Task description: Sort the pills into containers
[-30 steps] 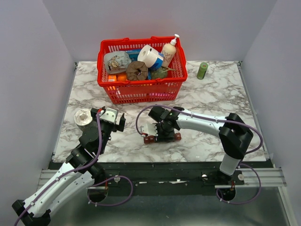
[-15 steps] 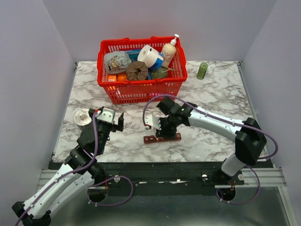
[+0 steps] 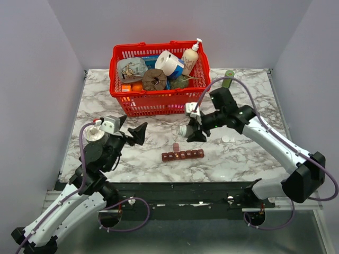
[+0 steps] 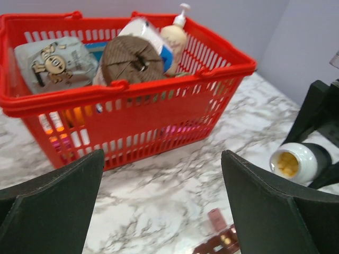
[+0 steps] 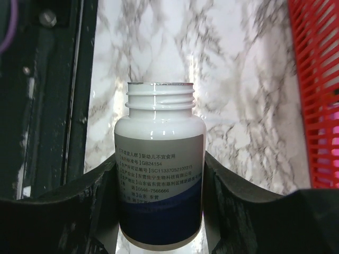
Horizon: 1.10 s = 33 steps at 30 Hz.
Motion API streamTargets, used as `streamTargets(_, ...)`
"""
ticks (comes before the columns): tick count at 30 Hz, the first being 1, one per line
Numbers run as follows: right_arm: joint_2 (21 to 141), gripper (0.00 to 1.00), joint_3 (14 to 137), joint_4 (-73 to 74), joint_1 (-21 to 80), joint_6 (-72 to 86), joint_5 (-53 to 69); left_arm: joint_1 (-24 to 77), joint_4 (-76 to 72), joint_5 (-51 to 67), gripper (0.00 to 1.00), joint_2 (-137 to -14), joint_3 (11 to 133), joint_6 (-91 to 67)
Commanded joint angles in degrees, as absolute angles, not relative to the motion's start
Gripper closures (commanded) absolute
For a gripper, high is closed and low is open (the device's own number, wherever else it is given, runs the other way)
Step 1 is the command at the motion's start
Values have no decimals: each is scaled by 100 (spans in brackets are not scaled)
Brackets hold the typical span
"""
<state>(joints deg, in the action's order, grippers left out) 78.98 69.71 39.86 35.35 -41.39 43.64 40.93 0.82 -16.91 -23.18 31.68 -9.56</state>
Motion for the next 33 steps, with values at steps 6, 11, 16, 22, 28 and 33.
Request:
streamTargets(6, 7269, 87, 7102, 1401, 2049, -1879, 7432, 4069, -1063, -625, 1, -3032, 3691, -1617)
streamTargets(11, 7189, 88, 6452, -4567, 1240, 2575, 7901, 4061, -1335, 243, 1, -3541, 3639, -1486)
streamTargets(16, 8223, 87, 7124, -9610, 836, 7818, 7225, 4061, -2029, 1421, 1, -4496, 3454, -1222)
streamTargets(22, 7823, 87, 6715, -9299, 791, 7313, 7356, 4350, -2461, 1943, 1, -6060, 3840, -634)
streamTargets(28, 7331, 87, 6293, -8791, 642, 6725, 7427, 5114, -2373, 1846, 1, -7871, 4745, 228)
streamTargets(33, 6980, 87, 6319, -7359, 370, 5603, 7550, 5370, -2452, 1784, 2, -9095, 5448, 300)
